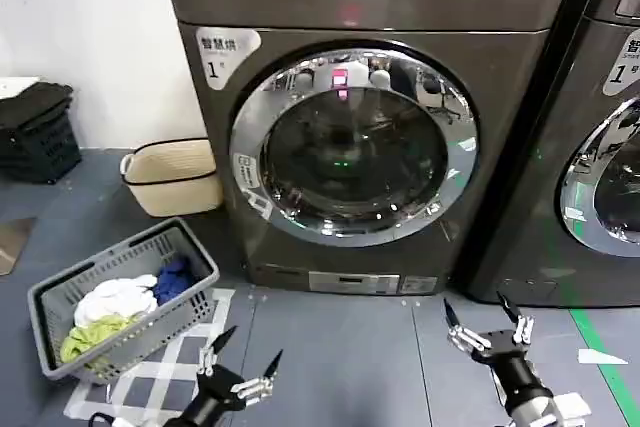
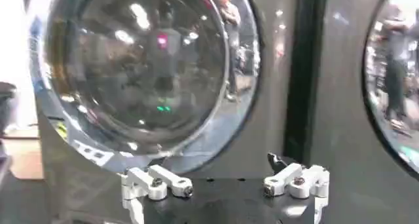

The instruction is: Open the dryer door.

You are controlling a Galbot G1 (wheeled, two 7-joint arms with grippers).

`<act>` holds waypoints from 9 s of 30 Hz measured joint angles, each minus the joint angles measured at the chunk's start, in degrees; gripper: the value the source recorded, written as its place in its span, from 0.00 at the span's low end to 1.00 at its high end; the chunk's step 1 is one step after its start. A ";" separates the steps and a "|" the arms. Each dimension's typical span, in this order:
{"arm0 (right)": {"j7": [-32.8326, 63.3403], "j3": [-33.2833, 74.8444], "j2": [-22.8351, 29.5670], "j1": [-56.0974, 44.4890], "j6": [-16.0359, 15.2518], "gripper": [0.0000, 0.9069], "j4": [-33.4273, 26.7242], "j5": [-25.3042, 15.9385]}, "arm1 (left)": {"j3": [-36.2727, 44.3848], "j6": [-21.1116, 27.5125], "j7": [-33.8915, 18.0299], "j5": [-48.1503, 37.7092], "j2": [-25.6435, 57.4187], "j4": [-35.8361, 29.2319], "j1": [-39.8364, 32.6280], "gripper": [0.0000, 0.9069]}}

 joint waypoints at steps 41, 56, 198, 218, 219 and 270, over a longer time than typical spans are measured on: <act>-0.54 -37.03 -13.38 46.68 -3.63 1.00 -12.36 17.58 | -0.62 -0.92 0.27 2.12 -2.16 -1.59 1.98 1.00; -1.78 -45.61 -9.98 57.20 -3.40 1.00 -18.60 19.10 | -0.96 -1.01 0.38 2.24 -2.43 -1.72 2.04 1.00; -22.77 -61.41 -2.53 74.92 -2.61 1.00 -29.35 25.94 | -5.58 -0.73 1.78 -1.26 -1.59 -3.40 2.19 1.00; -24.68 -58.86 -9.58 69.57 -2.64 1.00 -18.69 27.40 | -20.84 -3.59 10.47 -17.99 6.69 2.35 -0.88 1.00; -24.75 -58.68 -10.00 69.24 -2.64 1.00 -18.06 27.49 | -21.63 -3.42 10.79 -18.75 7.21 2.67 -1.36 1.00; -40.80 -4.64 -25.95 17.77 3.01 1.00 -5.88 21.96 | 3.20 -4.11 15.70 -28.91 32.51 11.61 -31.40 1.00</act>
